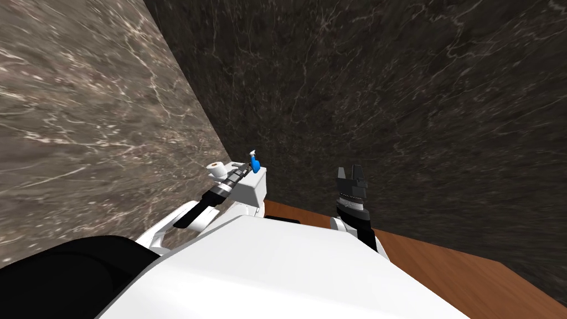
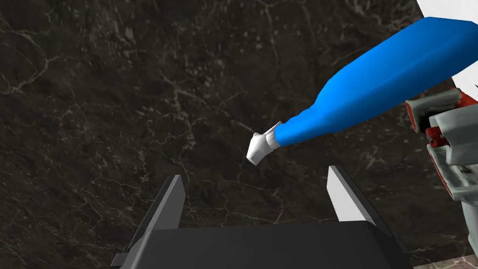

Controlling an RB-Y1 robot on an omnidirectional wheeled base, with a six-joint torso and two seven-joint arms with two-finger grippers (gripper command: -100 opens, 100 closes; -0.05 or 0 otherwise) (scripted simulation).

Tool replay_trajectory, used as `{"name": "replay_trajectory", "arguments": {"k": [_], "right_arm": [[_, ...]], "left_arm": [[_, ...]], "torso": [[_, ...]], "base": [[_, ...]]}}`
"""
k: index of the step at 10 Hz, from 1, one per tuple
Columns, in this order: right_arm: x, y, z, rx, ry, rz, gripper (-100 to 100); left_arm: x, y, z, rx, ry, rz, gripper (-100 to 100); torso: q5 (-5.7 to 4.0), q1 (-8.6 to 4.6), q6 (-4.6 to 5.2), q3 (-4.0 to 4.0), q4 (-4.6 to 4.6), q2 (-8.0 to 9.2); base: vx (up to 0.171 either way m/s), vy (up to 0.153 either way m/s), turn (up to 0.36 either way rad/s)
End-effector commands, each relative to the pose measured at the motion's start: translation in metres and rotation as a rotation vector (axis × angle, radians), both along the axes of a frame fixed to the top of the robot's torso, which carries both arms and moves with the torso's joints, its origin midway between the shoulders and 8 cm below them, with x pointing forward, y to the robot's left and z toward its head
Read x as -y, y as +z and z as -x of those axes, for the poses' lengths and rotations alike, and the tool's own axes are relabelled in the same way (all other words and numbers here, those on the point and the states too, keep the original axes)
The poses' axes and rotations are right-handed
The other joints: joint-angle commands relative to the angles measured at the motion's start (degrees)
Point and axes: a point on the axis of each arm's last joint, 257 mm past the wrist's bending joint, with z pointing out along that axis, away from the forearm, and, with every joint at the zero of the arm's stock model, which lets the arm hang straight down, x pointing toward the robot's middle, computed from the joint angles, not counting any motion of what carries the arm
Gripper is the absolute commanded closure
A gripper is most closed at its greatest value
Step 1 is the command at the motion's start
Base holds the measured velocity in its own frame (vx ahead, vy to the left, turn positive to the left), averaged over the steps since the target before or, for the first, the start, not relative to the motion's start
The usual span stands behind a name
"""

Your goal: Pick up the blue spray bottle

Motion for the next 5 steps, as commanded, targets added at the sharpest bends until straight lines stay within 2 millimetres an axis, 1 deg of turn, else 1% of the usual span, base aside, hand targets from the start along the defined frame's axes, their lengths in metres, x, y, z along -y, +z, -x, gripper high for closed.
{"name": "replay_trajectory", "arguments": {"k": [1, 2, 3, 4, 5], "right_arm": [[0.000, 0.000, 0.000, 0.000, 0.000, 0.000, 0], [0.000, 0.000, 0.000, 0.000, 0.000, 0.000, 0], [0.000, 0.000, 0.000, 0.000, 0.000, 0.000, 0], [0.000, 0.000, 0.000, 0.000, 0.000, 0.000, 0], [0.000, 0.000, 0.000, 0.000, 0.000, 0.000, 0]], "left_arm": [[-0.008, -0.010, 0.000, -0.049, 0.010, -0.063, -100], [-0.007, -0.010, -0.001, -0.053, -0.002, -0.079, -100], [-0.013, -0.015, -0.001, -0.083, 0.005, -0.122, -100], [-0.012, -0.015, -0.002, -0.085, -0.002, -0.132, -100], [-0.018, -0.020, -0.002, -0.116, 0.003, -0.179, -100]], "torso": [[0.00, 0.00, 0.00, 0.00, 0.00, 0.00], [0.00, -0.01, 0.00, -0.01, -0.01, -0.02], [0.00, -0.02, -0.01, -0.01, 0.00, -0.02], [-0.01, -0.03, 0.00, -0.01, 0.00, -0.01], [0.00, -0.02, -0.01, 0.00, 0.00, 0.00]], "base": [[0.026, -0.015, -0.047], [0.020, -0.015, -0.010], [0.018, -0.018, -0.022], [0.013, -0.014, -0.016], [0.014, -0.014, -0.029]]}}
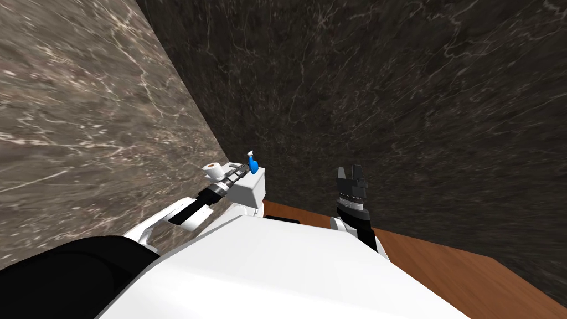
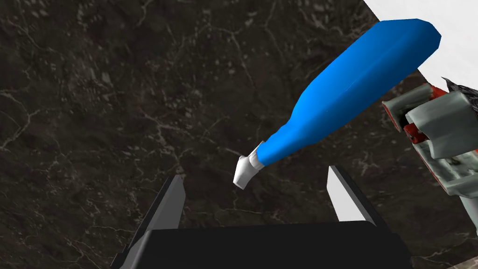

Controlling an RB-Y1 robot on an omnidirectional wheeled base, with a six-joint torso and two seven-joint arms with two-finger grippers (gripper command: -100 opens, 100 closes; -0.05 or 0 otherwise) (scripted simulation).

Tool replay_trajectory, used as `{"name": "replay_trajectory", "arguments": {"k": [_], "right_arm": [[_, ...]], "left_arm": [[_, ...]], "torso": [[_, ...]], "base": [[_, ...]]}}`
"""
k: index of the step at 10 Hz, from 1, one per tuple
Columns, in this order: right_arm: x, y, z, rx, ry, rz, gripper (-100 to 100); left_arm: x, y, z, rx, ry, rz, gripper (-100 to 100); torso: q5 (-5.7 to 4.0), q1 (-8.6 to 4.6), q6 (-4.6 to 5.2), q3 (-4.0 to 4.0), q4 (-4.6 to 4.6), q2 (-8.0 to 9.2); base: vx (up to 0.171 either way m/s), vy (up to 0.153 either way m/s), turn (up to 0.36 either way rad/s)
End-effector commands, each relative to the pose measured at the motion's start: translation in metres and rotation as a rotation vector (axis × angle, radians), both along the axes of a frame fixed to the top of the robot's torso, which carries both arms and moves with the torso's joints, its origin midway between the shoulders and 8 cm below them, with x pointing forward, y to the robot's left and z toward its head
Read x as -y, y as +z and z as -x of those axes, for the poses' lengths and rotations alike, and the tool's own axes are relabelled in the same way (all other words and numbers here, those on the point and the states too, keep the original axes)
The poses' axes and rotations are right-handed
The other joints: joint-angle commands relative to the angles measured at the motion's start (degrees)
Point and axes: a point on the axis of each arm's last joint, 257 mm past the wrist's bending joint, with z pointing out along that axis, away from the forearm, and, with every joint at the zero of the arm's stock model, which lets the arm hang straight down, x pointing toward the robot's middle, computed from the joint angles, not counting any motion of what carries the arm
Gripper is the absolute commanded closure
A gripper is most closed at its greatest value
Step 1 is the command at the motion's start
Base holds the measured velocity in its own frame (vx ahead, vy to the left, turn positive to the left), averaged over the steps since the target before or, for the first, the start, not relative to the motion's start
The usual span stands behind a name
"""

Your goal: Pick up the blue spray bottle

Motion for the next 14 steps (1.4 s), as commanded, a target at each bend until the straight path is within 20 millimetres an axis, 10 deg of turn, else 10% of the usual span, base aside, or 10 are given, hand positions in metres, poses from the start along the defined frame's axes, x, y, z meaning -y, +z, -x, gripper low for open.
{"name": "replay_trajectory", "arguments": {"k": [1, 14], "right_arm": [[0.000, 0.000, 0.000, 0.000, 0.000, 0.000, 0], [0.000, 0.000, 0.000, 0.000, 0.000, 0.000, 0]], "left_arm": [[-0.010, -0.009, 0.000, -0.045, 0.013, -0.067, -100], [-0.056, -0.027, -0.010, -0.219, 0.020, -0.446, -100]], "torso": [[0.00, 0.00, 0.00, 0.00, 0.00, 0.00], [0.01, 0.01, -0.01, 0.00, 0.00, 0.00]], "base": [[0.023, -0.016, -0.044], [0.017, -0.011, -0.022]]}}
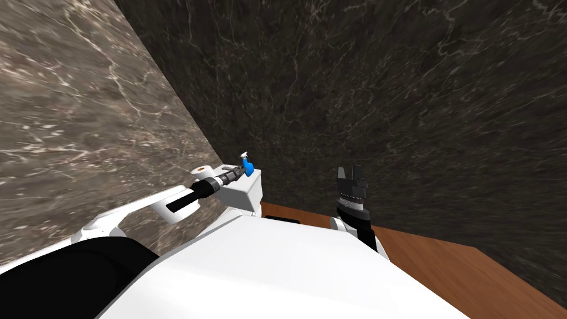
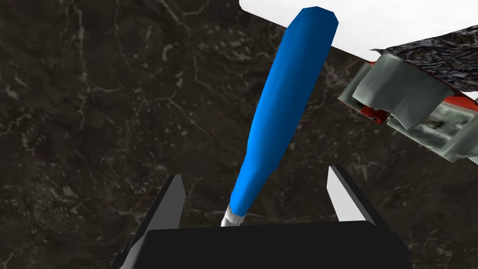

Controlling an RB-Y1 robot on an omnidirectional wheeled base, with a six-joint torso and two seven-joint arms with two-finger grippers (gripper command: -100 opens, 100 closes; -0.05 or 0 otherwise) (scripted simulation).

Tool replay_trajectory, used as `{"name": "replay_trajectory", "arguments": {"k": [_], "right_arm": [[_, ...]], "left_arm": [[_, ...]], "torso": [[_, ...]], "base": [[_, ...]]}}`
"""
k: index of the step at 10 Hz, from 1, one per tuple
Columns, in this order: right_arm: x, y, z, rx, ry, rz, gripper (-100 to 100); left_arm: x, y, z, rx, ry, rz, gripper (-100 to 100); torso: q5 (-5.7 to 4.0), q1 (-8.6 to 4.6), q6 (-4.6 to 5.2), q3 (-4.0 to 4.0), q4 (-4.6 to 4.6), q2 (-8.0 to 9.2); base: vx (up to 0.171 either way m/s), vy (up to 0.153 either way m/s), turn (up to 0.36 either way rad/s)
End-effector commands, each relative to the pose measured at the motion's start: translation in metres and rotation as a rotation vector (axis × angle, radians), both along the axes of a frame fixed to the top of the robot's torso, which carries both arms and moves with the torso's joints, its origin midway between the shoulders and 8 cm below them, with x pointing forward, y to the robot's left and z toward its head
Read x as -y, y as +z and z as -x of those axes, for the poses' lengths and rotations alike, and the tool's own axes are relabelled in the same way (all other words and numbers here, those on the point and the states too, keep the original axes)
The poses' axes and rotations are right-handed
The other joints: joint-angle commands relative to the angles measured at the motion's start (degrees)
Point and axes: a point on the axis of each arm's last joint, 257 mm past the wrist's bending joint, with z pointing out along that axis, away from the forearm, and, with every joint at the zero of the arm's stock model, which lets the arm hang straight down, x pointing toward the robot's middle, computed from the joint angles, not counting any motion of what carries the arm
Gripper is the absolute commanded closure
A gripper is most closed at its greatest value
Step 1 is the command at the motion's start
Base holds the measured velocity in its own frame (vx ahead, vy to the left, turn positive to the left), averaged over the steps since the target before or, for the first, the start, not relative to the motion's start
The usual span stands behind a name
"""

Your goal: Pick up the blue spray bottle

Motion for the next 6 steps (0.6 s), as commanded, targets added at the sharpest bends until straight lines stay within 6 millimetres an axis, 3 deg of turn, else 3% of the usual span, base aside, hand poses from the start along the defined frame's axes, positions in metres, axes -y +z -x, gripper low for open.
{"name": "replay_trajectory", "arguments": {"k": [1, 6], "right_arm": [[0.000, 0.000, 0.000, 0.000, 0.000, 0.000, 0], [0.000, 0.000, 0.000, 0.000, 0.000, 0.000, 0]], "left_arm": [[-0.011, -0.001, -0.003, -0.024, 0.012, -0.064, -100], [-0.023, 0.001, -0.011, -0.065, 0.000, -0.206, -100]], "torso": [[0.00, 0.00, 0.00, 0.00, 0.00, 0.00], [0.00, 0.00, -0.01, -0.01, 0.00, -0.02]], "base": [[0.021, -0.014, -0.036], [0.018, -0.010, -0.019]]}}
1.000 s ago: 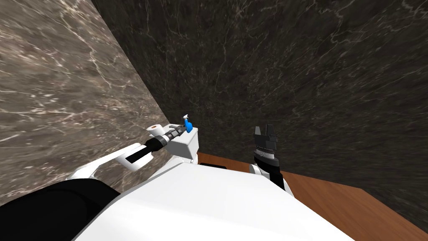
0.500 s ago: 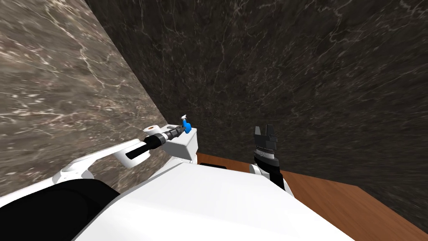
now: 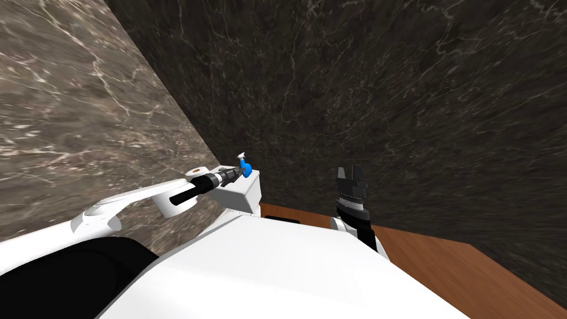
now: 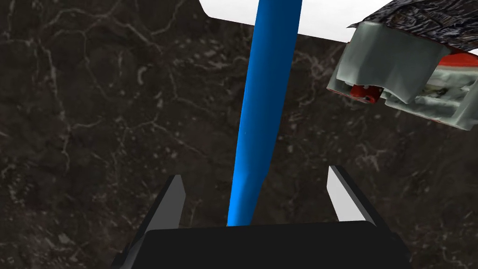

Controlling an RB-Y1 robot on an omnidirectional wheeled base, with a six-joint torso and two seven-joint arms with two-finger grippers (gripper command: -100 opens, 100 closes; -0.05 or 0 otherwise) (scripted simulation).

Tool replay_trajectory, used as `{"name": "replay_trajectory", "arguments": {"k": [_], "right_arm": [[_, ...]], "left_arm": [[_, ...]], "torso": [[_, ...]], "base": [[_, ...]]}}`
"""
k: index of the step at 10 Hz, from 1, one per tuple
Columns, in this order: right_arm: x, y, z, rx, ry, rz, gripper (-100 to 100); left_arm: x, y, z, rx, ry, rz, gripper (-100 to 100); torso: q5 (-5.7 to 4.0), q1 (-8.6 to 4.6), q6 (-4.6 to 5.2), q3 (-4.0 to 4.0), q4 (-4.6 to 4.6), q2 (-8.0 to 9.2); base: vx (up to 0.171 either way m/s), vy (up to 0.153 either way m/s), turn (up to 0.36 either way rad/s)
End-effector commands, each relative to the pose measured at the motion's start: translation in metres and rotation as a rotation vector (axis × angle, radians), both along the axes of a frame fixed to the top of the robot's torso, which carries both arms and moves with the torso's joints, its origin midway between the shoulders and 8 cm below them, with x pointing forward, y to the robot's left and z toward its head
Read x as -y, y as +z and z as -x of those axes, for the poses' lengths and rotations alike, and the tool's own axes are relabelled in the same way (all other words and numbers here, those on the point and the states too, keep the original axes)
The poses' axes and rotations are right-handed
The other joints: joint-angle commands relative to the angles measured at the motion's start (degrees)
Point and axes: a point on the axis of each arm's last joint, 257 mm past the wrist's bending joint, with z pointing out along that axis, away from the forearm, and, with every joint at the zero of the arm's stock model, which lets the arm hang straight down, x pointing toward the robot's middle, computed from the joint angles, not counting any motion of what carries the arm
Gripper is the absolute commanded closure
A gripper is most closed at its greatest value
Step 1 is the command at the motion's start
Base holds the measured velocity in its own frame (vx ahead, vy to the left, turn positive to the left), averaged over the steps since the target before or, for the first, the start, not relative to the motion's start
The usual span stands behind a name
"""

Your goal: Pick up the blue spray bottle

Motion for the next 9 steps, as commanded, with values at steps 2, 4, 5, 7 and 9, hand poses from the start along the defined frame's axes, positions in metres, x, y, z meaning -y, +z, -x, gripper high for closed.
{"name": "replay_trajectory", "arguments": {"k": [2, 4, 5, 7, 9], "right_arm": [[0.000, 0.000, 0.000, 0.000, 0.000, 0.000, 0], [0.000, 0.000, 0.000, 0.000, 0.000, 0.000, 0], [0.000, 0.000, 0.000, 0.000, 0.000, 0.000, 0], [0.000, 0.000, 0.000, 0.000, 0.000, 0.000, 0], [0.000, 0.000, 0.000, 0.000, 0.000, 0.000, 0]], "left_arm": [[-0.008, 0.003, -0.006, -0.022, -0.004, -0.092, -100], [-0.011, 0.006, -0.010, -0.035, -0.013, -0.152, -100], [-0.012, 0.007, -0.012, -0.039, -0.016, -0.175, -100], [-0.013, 0.010, -0.015, -0.047, -0.025, -0.217, -100], [-0.012, 0.009, -0.014, -0.044, -0.022, -0.205, 0]], "torso": [[0.00, -0.01, 0.00, 0.00, 0.00, -0.01], [-0.01, -0.03, 0.00, -0.01, 0.00, -0.02], [-0.01, -0.04, 0.00, -0.01, 0.00, -0.01], [0.00, -0.02, -0.01, 0.01, 0.00, 0.02], [0.01, 0.01, -0.02, 0.03, 0.01, 0.05]], "base": [[0.019, -0.012, -0.031], [0.018, -0.014, -0.022], [0.014, -0.013, -0.019], [0.012, -0.008, -0.017], [0.003, -0.001, -0.002]]}}
